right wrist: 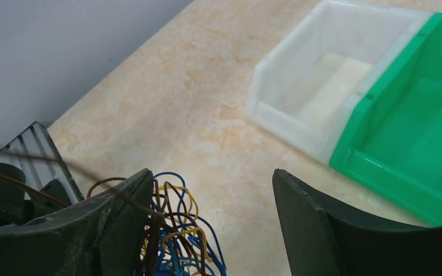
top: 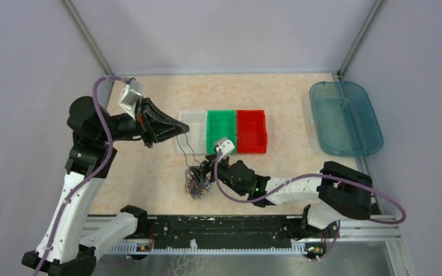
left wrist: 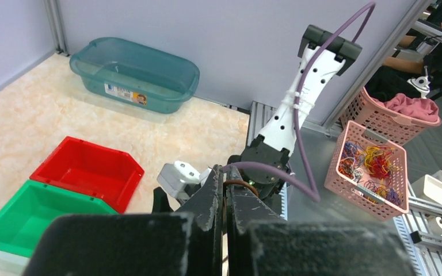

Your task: Untangle the cables

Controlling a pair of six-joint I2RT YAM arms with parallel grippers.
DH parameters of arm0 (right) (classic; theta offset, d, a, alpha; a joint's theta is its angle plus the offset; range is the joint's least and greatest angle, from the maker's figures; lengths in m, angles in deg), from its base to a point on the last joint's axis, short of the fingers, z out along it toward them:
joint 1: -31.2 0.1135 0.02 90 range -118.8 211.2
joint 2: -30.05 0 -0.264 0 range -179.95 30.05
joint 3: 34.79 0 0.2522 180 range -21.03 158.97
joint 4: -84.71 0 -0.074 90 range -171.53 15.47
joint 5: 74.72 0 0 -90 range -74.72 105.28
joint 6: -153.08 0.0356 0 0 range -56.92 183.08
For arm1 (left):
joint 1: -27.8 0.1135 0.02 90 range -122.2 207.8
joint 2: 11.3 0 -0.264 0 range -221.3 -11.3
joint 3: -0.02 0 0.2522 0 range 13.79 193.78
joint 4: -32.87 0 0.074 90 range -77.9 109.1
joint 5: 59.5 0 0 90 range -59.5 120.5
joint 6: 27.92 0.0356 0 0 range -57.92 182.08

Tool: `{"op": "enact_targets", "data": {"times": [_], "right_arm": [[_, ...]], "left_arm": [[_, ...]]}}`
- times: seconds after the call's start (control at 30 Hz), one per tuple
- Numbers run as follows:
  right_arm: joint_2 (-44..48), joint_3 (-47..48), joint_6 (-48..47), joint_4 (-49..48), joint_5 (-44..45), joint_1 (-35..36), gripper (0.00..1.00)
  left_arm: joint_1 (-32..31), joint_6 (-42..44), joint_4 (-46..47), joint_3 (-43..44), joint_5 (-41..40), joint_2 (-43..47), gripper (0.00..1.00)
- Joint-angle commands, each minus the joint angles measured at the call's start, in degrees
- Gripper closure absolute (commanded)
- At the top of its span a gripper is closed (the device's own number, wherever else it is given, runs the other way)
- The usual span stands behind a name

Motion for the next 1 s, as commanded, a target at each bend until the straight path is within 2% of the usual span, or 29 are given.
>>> {"op": "enact_targets", "data": {"times": [0.0,0.53,0.67,0.83,0.97], "right_arm": [[0.32,-1.56,2.81,-3.09,2.78,0.50,0.24],[-2.45,-7.37,5.93,-3.11,8.35,-0.21,0.29],[3.52,-8.41,4.63,-1.27,8.23,-1.12,0.27],[16.76,-4.72,0.47,6.16,-6.40,-4.48,0.17],[18.37,2.65,-3.34,12.25,-21.17,-4.57,0.14]], "left_arm": [[-0.22,-1.09,1.45,4.45,-0.09,-0.32,1.00],[-0.25,3.69,0.18,17.86,-4.25,-5.37,1.00],[-0.27,4.80,-1.15,16.69,-4.32,-4.96,1.00],[-0.29,6.38,-1.37,12.28,-4.24,-3.05,1.00],[-0.24,6.61,-0.31,11.95,-4.57,-3.27,1.00]]}}
